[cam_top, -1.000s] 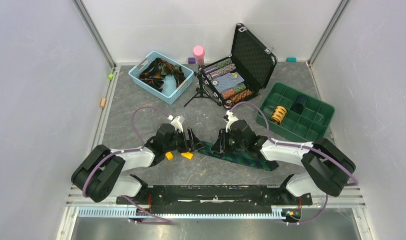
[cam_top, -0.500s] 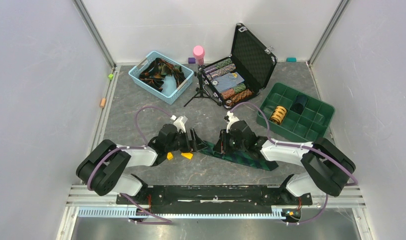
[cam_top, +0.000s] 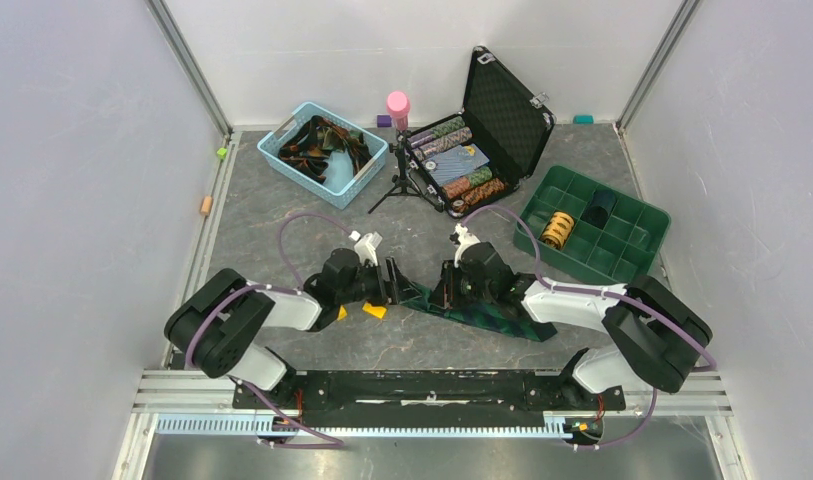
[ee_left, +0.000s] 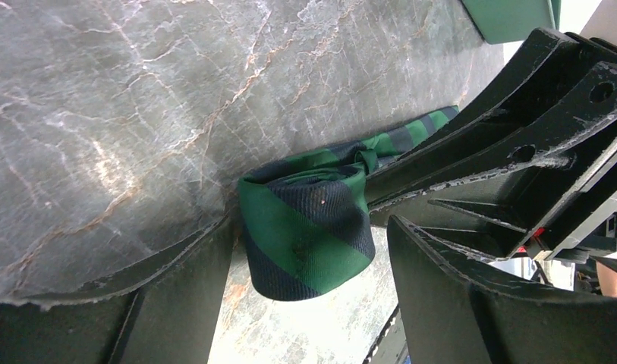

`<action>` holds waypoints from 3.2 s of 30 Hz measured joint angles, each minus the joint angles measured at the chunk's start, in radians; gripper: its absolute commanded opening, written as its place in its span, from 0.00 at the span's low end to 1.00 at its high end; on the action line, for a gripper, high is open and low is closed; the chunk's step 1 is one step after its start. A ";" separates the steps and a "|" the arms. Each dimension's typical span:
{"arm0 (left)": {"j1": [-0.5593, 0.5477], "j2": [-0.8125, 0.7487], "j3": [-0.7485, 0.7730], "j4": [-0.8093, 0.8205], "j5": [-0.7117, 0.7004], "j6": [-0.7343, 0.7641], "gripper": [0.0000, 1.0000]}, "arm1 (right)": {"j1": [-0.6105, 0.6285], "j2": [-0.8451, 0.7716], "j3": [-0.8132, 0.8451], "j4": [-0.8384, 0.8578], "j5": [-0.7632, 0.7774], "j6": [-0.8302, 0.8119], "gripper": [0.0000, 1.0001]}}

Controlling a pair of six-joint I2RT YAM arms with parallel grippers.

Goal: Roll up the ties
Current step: Roll the tie at the center of the board.

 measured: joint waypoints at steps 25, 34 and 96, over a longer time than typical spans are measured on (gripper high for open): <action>-0.009 0.091 0.045 0.019 0.035 -0.011 0.52 | 0.000 -0.077 -0.002 -0.071 0.055 -0.043 0.28; -0.074 0.009 0.185 -0.329 -0.069 0.085 0.52 | -0.013 -0.245 -0.002 -0.203 0.191 -0.109 0.28; -0.592 0.412 0.954 -1.478 -1.147 0.392 0.68 | -0.039 -0.738 -0.051 -0.521 0.691 -0.111 0.36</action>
